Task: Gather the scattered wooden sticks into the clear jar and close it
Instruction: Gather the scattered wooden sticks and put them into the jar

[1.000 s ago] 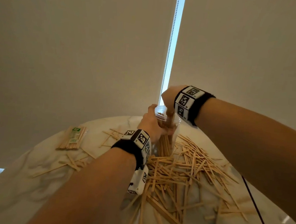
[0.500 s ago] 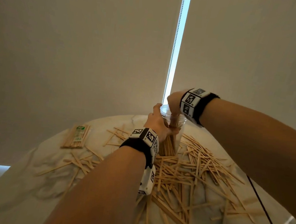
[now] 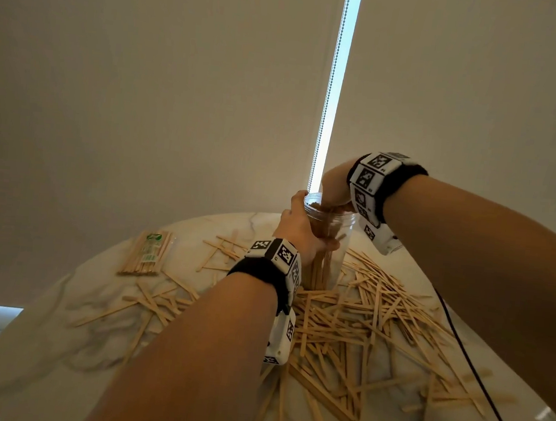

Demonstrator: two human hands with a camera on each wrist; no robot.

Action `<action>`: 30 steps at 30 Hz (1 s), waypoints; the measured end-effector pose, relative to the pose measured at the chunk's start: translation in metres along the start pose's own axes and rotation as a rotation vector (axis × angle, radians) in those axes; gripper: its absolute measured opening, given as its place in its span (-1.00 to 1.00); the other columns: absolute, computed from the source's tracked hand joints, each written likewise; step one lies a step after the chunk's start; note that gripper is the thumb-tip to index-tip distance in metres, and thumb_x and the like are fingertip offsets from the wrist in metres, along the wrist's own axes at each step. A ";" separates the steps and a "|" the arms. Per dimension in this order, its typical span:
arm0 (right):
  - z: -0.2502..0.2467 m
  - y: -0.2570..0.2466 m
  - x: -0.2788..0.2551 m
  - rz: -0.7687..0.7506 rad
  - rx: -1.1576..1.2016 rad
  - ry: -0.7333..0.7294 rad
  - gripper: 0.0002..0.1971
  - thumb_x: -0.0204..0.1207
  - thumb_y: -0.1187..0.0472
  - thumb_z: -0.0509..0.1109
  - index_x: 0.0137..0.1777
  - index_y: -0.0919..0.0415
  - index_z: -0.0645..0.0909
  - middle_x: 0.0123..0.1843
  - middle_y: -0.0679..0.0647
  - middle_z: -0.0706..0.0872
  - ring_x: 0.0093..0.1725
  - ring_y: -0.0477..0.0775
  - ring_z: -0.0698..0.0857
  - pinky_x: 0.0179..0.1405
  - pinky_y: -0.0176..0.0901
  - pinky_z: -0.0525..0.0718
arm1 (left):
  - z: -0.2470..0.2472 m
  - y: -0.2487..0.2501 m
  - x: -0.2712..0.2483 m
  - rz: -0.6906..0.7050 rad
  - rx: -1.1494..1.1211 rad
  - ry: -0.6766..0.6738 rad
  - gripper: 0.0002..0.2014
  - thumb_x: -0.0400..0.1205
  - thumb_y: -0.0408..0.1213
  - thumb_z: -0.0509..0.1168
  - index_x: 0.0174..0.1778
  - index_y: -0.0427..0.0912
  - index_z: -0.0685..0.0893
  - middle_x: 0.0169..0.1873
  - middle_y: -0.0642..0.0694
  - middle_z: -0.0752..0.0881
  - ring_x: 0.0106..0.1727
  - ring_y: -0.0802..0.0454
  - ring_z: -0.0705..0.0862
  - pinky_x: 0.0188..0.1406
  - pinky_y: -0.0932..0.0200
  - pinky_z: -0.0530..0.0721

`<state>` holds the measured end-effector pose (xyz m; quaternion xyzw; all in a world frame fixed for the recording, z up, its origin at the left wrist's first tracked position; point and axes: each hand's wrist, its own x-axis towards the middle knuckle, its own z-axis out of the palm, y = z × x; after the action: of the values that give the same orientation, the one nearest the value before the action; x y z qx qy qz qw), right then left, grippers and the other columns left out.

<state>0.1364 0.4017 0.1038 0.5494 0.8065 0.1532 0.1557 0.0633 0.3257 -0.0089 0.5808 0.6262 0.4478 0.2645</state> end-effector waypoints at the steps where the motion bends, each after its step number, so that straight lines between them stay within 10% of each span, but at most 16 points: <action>1: 0.001 0.002 0.000 -0.011 0.016 0.017 -0.74 0.70 0.15 0.34 0.14 0.36 0.69 -0.13 0.09 0.68 -0.13 0.02 0.63 -0.04 -0.21 0.60 | 0.000 0.000 0.000 0.002 -0.001 -0.002 0.15 0.34 -0.18 0.68 0.68 0.10 0.00 0.42 -0.17 0.50 0.39 -0.20 0.56 0.41 -0.16 0.59; 5: -0.001 0.008 -0.003 -0.016 0.158 -0.044 -0.71 0.53 0.10 0.51 0.13 0.30 0.74 0.00 0.16 0.83 0.03 0.09 0.82 0.22 -0.02 0.75 | -0.001 0.001 -0.004 0.008 0.036 0.001 0.11 0.40 -0.19 0.65 0.69 0.09 0.00 0.45 -0.19 0.47 0.41 -0.21 0.55 0.39 -0.07 0.57; 10: 0.001 0.002 -0.006 -0.030 0.237 -0.015 -0.76 0.59 0.10 0.40 -0.23 0.24 0.64 -0.30 0.09 0.69 -0.35 0.00 0.61 -0.18 -0.20 0.58 | -0.002 0.002 -0.004 0.005 0.043 0.000 0.12 0.41 -0.21 0.64 0.70 0.09 -0.02 0.46 -0.17 0.46 0.43 -0.19 0.53 0.36 -0.03 0.55; 15: 0.006 -0.003 -0.023 -0.056 0.281 0.042 -0.64 0.70 0.00 0.27 0.23 0.27 0.70 0.14 0.12 0.78 0.08 0.07 0.75 0.19 -0.12 0.68 | -0.004 0.008 -0.007 -0.012 0.066 -0.007 0.16 0.42 -0.27 0.63 0.73 0.05 -0.09 0.46 -0.19 0.50 0.42 -0.21 0.56 0.28 0.01 0.57; 20: 0.002 0.015 -0.072 -0.062 0.534 0.336 -0.69 0.67 0.06 0.29 0.09 0.24 0.79 0.04 0.08 0.83 0.03 0.13 0.78 0.09 -0.06 0.74 | -0.020 0.019 -0.024 -0.153 0.156 -0.104 0.27 0.46 -0.09 0.60 0.73 -0.11 -0.34 0.58 -0.29 0.43 0.52 -0.24 0.49 0.43 -0.06 0.50; 26: 0.044 0.009 -0.143 -0.030 0.638 0.136 -0.67 0.68 0.06 0.29 -0.09 0.29 0.75 -0.21 0.14 0.83 -0.20 0.10 0.83 -0.03 -0.02 0.83 | -0.059 0.009 -0.075 -0.161 0.650 -0.132 -0.30 0.48 0.17 0.51 0.40 -0.25 0.62 0.29 -0.15 0.71 0.29 -0.10 0.66 0.28 0.04 0.62; 30: 0.077 -0.018 -0.196 -0.010 0.564 -0.237 -0.47 0.66 -0.28 0.24 -0.16 0.22 0.64 -0.33 0.05 0.74 -0.38 0.02 0.72 -0.14 -0.14 0.77 | -0.086 -0.001 -0.131 -0.206 1.022 -0.208 -0.42 0.61 0.18 0.36 0.25 -0.31 0.67 0.12 -0.18 0.75 0.13 -0.13 0.71 -0.06 0.14 0.59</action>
<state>0.2221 0.2182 0.0433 0.5809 0.7962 -0.1428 0.0905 0.0139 0.1772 0.0049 0.6126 0.7888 -0.0027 0.0508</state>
